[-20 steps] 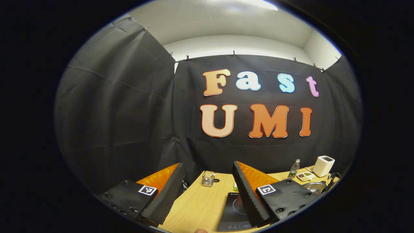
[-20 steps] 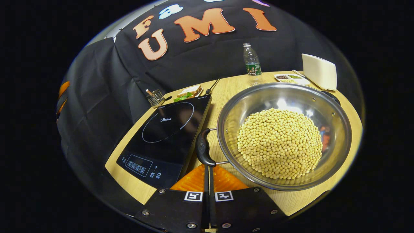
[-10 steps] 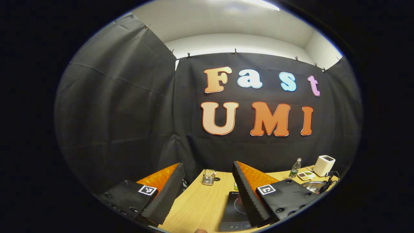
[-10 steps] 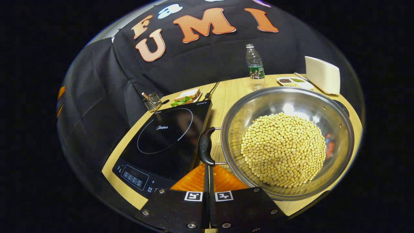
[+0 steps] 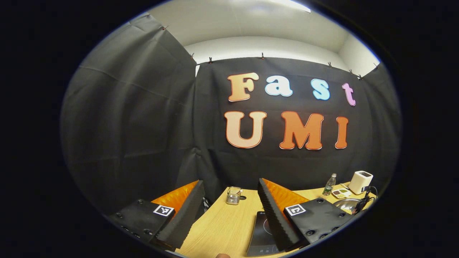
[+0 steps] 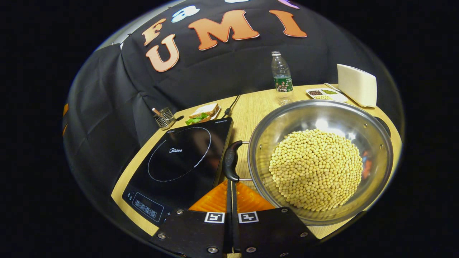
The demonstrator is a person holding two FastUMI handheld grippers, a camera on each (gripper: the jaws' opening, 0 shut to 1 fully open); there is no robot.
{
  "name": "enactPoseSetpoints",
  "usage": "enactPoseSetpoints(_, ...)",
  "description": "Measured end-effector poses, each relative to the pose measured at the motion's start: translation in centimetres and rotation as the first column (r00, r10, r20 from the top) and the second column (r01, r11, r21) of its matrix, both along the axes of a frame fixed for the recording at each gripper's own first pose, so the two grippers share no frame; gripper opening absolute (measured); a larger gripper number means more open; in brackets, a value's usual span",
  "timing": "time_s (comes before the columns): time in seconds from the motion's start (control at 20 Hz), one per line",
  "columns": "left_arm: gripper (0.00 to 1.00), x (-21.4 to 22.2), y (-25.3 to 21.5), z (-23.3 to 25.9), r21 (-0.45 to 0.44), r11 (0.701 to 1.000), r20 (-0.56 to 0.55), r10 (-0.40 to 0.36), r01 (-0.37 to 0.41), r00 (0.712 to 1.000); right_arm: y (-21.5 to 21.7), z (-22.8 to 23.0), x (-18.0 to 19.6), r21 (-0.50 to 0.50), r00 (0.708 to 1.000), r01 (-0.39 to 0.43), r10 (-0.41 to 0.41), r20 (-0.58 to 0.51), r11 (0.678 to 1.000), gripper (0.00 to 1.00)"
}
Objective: First push the handle of the pot to place it horizontally, then grasp the pot with both hands and set it on the induction cooktop.
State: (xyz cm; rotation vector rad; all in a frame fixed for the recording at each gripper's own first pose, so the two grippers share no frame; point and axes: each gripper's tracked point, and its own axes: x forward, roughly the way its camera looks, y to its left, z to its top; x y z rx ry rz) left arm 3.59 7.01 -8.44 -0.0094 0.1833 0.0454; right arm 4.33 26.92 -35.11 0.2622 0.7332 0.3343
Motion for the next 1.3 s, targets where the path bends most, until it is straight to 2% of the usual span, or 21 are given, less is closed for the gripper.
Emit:
enactPoseSetpoints(0.45, 0.97, -0.3, -1.3, 0.4, -0.010, 1.000, 0.010, -0.023, 0.023, 1.000, 0.2, 0.4, 0.5, 0.000, 1.000, 0.015, -0.015, 0.017, 1.000, 0.00)
enactPoseSetpoints(0.75, 0.97, -0.9, -4.0, 1.4, -0.014, 0.997, 0.027, -0.072, 0.073, 0.997, -0.7, 4.9, -1.1, 0.052, 0.995, 0.010, -0.016, 0.102, 0.999, 0.00)
enactPoseSetpoints(1.0, 0.97, -1.7, -7.8, 2.3, -0.022, 0.989, 0.047, -0.146, 0.147, 0.988, -3.3, 8.3, -2.3, 0.045, 0.980, 0.031, -0.039, 0.193, 0.999, 0.00)
enactPoseSetpoints(1.3, 0.97, -2.5, -12.8, 2.8, -0.032, 0.974, 0.061, -0.223, 0.225, 0.973, -8.9, 10.3, -2.6, 0.022, 0.956, 0.121, -0.122, 0.267, 0.992, 0.00)
